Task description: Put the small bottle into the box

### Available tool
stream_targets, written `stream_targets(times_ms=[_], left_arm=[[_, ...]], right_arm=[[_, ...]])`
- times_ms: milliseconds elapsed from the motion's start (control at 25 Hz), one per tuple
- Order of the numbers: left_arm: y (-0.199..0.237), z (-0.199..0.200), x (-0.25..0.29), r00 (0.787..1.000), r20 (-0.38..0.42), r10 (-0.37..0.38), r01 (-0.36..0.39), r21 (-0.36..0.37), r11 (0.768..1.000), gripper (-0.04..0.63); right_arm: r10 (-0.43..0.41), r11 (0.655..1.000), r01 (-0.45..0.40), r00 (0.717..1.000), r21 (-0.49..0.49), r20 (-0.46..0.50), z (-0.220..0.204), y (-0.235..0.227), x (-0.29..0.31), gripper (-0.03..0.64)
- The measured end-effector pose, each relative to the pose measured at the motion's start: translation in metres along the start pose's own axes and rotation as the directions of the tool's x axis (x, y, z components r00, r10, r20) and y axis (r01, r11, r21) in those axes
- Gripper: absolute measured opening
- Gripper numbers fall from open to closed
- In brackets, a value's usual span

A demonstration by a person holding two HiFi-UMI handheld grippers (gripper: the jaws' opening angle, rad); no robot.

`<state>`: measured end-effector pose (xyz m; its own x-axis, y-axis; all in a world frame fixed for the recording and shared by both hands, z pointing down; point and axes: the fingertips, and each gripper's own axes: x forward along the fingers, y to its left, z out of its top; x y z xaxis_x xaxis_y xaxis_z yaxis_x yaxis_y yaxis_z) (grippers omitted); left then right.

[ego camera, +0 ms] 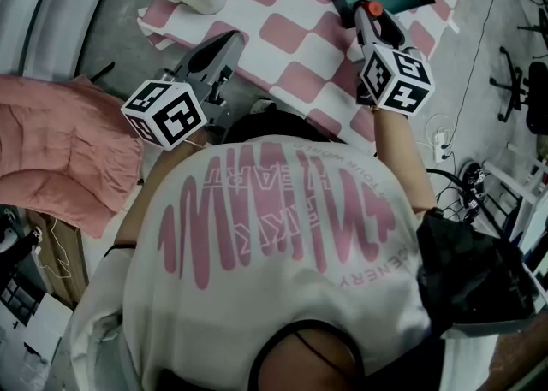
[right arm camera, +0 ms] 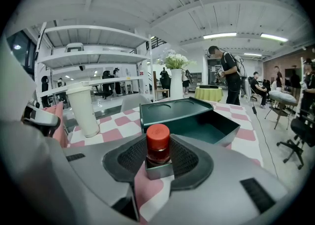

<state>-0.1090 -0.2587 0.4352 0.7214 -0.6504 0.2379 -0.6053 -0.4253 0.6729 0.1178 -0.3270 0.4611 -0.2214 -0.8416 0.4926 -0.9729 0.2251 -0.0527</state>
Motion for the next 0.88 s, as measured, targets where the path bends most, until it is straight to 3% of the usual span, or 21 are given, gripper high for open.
stream_targets(times_ms=[360,560,880], left_arm=[[-0.024,-0.017,-0.017,0.996,0.049,0.068,-0.068,-0.017,0.998,0.008],[-0.034,-0.020,-0.037,0.987,0.107,0.123,-0.120,-0.030,0.992,0.008],[-0.048,-0.037,-0.078,0.968,0.138,0.211,-0.208,-0.029,0.978,0.008]], right_arm=[[0.048,0.999,-0.048,0.998,-0.023,0.028,-0.001,-0.002,-0.004,0.137],[0.081,0.996,-0.079,0.996,-0.049,0.035,-0.001,-0.002,-0.005,0.138],[0.104,0.994,-0.101,0.993,-0.051,0.052,-0.004,-0.004,-0.005,0.140]])
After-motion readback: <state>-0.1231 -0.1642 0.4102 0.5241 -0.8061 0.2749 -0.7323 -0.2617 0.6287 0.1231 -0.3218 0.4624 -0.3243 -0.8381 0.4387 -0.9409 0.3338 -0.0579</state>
